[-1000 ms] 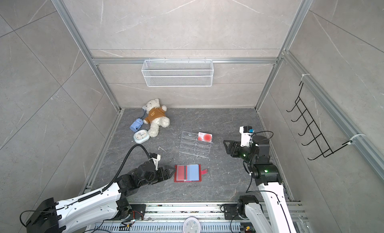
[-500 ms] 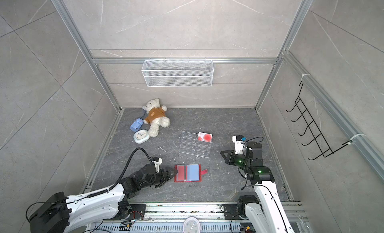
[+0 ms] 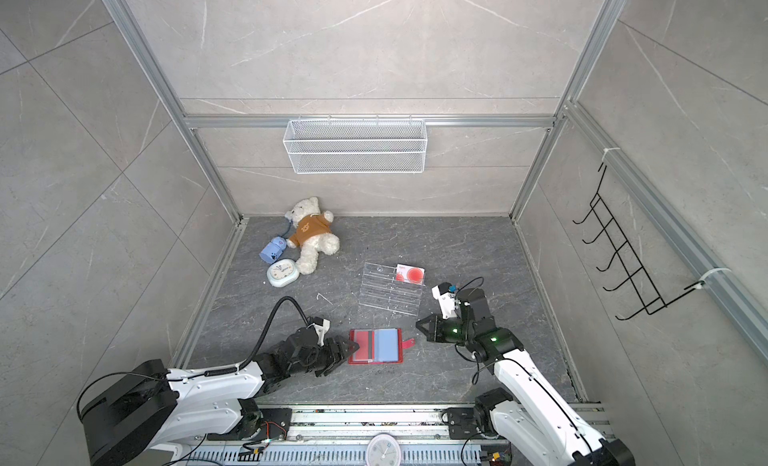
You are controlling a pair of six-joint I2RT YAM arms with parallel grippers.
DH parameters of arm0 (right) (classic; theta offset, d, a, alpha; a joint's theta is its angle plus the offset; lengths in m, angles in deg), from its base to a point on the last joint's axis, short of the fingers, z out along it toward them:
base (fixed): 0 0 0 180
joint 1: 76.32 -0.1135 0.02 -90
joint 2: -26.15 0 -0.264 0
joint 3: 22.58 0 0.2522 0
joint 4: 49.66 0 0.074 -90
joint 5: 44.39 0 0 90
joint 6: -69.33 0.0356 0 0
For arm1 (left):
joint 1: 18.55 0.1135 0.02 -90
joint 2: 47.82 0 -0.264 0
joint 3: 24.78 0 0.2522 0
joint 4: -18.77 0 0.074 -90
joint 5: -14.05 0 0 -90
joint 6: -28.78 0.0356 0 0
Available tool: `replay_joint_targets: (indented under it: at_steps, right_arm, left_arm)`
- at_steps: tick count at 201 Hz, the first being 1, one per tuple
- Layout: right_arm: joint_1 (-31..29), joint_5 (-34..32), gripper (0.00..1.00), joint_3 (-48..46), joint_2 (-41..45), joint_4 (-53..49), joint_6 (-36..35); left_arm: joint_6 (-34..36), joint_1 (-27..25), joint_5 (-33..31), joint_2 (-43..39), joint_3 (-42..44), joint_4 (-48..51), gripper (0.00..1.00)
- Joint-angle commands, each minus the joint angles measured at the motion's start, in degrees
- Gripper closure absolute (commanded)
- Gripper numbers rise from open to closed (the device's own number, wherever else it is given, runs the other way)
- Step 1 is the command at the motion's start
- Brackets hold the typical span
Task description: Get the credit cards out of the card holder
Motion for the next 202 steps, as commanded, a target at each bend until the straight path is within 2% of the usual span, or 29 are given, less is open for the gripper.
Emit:
replay_joint_targets:
  at_steps: [1,34,81,148,202]
  right_arm:
    - [-4.5,-4.5,1.00,-1.1,-3.1,5.2,3.1]
    - [-11.2,-8.3,1.00,-1.0,-9.8,9.9,5.1]
    - [-17.6,-14.4,1.00,1.1,-20.1,13.9,6.5]
    - [-18.8,-18.0,1.00,-0.3,-27.6,18.6,7.8]
    - [-18.8,-19.5,1.00,-2.6,-29.0,19.3,7.9]
  left_arm:
    - [-0.2,0.5,1.5,1.1,0.0,-3.1,0.31]
    - [-0.1,0.6,1.4,1.8,0.8,-3.8,0.34]
    - [0.0,0.9,2.0,3.2,1.2,-5.6,0.36]
    - [0.7,1.0,3.4,6.8,1.8,-10.8,0.42]
    - [1.8,1.0,4.8,7.5,1.4,-14.7,0.49]
